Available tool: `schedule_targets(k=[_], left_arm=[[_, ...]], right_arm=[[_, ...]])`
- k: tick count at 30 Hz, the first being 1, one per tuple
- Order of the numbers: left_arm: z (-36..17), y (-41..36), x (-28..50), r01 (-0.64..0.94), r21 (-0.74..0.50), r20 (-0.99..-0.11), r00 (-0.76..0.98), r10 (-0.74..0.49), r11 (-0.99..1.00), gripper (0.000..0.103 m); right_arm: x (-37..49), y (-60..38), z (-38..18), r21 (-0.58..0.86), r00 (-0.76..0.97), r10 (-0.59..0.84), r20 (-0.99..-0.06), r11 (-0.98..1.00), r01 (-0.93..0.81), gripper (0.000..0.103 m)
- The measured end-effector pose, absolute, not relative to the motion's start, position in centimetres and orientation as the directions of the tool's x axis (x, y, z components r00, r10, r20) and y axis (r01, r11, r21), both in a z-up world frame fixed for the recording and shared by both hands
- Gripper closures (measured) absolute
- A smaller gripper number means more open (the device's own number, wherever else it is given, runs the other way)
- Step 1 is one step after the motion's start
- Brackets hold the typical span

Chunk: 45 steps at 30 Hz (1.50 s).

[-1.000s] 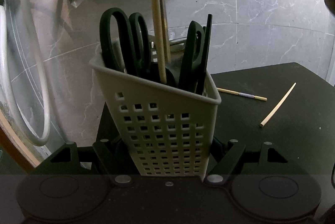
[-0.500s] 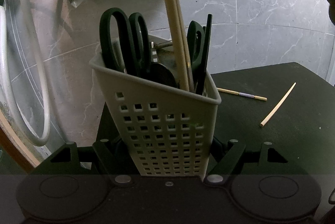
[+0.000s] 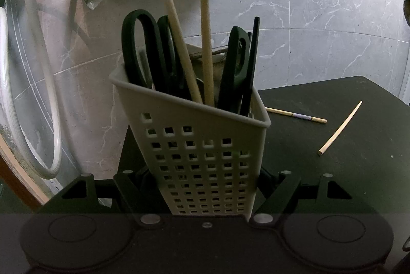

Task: Organize utensils
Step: 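Lift the two chopsticks over the basket and drop them in with the right tool, then move the right tool down to the purple-banded wooden chopstick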

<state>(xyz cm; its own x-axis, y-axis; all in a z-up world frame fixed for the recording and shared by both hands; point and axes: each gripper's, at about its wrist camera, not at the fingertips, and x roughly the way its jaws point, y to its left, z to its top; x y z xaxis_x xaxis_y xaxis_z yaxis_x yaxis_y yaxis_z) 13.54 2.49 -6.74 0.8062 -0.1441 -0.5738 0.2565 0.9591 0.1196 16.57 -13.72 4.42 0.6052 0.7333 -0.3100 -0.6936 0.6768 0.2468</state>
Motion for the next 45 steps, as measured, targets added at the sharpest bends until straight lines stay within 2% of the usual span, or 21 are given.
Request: schedule_targets(k=[3,6,8,10,14,16,20,23,34,37,43,45], left_arm=[[-6.7,2.5,13.5,0.256,0.119,-0.574,0.806,-0.144,0.959,0.025],[-6.7,2.5,13.5,0.256,0.119,-0.574,0.806,-0.144,0.959,0.025],[-6.7,2.5,13.6,0.257,0.119,-0.574,0.806,-0.144,0.959,0.025],[-6.7,2.5,13.5,0.257,0.12,-0.574,0.806,-0.144,0.959,0.025],[-6.7,2.5,13.5,0.256,0.119,-0.574,0.806,-0.144,0.959,0.025],[-6.7,2.5,13.5,0.256,0.12,-0.573,0.807,-0.144,0.959,0.025],[-6.8,2.4,13.5,0.256,0.12,-0.574,0.806,-0.143,0.959,0.025],[-6.8,2.4,13.5,0.256,0.121,-0.575,0.806,-0.143,0.959,0.025],[-6.8,2.5,13.6,0.256,0.124,-0.577,0.805,-0.14,0.959,0.025],[-6.8,2.5,13.6,0.256,0.124,-0.577,0.805,-0.14,0.959,0.024],[-6.7,2.5,13.5,0.258,0.126,-0.578,0.804,-0.14,0.958,0.024],[-6.7,2.5,13.6,0.257,0.125,-0.578,0.804,-0.14,0.958,0.024]], right_arm=[[16.3,-15.2,4.8,0.249,0.655,0.7,-0.284,0.714,-0.655,0.01],[16.5,-17.5,4.6,0.239,0.72,0.631,-0.288,0.776,-0.584,0.0],[16.9,-19.1,3.9,0.231,0.761,0.565,-0.317,0.825,-0.516,0.0],[17.8,-20.5,2.6,0.22,0.781,0.487,-0.39,0.873,-0.434,0.0],[20.6,-21.6,-1.7,0.078,0.69,0.304,-0.657,0.938,-0.339,0.0],[21.5,-21.9,-3.6,0.026,0.645,0.269,-0.715,0.932,-0.361,0.0],[23.8,-22.0,-5.9,-0.045,0.594,0.223,-0.773,0.915,-0.401,0.0],[26.2,-21.8,-6.4,-0.011,0.561,0.265,-0.784,0.898,-0.439,0.0],[32.3,-18.9,-9.3,-0.056,0.471,0.278,-0.837,0.813,-0.579,0.001],[32.4,-18.7,-9.8,-0.069,0.462,0.267,-0.846,0.804,-0.591,0.008],[32.6,-19.3,-10.0,0.016,0.438,0.337,-0.834,0.807,-0.59,0.023],[32.7,-19.6,-9.9,0.023,0.439,0.343,-0.831,0.808,-0.589,0.033]])
